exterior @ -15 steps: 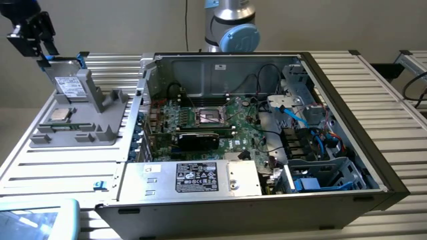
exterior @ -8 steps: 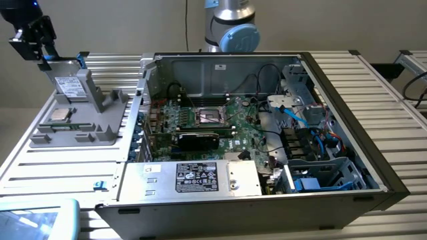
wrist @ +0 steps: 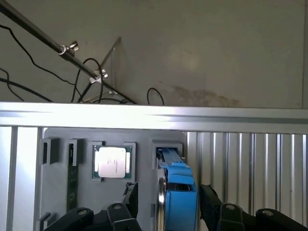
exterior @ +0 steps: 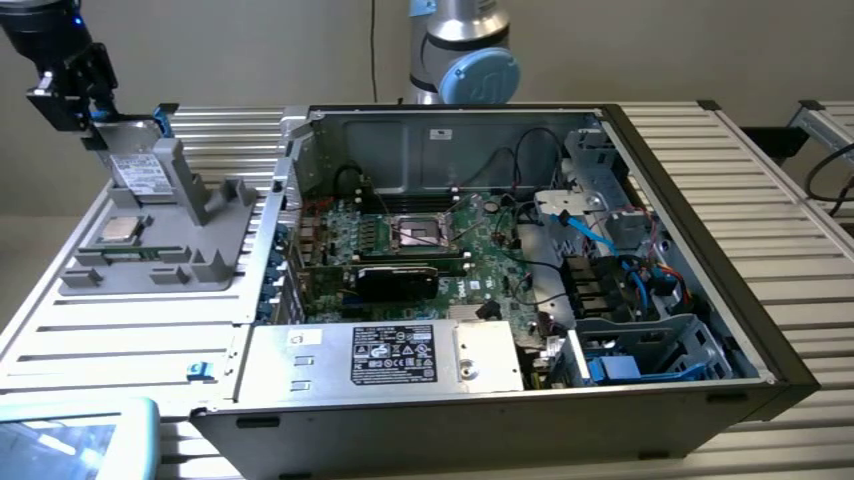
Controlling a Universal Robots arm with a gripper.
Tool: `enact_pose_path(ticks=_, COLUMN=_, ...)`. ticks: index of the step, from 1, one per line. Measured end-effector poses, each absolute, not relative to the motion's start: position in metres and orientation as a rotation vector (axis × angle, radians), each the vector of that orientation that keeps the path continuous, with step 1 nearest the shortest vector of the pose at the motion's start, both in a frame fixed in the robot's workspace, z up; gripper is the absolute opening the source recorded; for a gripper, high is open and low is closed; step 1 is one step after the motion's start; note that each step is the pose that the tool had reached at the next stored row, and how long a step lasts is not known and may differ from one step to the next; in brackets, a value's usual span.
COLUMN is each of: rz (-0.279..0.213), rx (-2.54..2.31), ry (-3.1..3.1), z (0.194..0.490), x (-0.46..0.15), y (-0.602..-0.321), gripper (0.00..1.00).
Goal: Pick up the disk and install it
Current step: 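Pick up the disk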
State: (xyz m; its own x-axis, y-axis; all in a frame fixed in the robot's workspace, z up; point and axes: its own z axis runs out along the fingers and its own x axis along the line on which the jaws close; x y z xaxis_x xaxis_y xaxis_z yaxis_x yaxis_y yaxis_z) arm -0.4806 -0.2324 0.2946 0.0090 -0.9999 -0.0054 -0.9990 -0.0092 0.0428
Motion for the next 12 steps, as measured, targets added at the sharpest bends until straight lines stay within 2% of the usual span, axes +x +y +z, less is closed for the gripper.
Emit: enact_pose_path(ticks=12, rz=-0.051, rx=2.213, ry=-2.193, z=0.277, x=-0.481, y=-0.232, gripper=0.63)
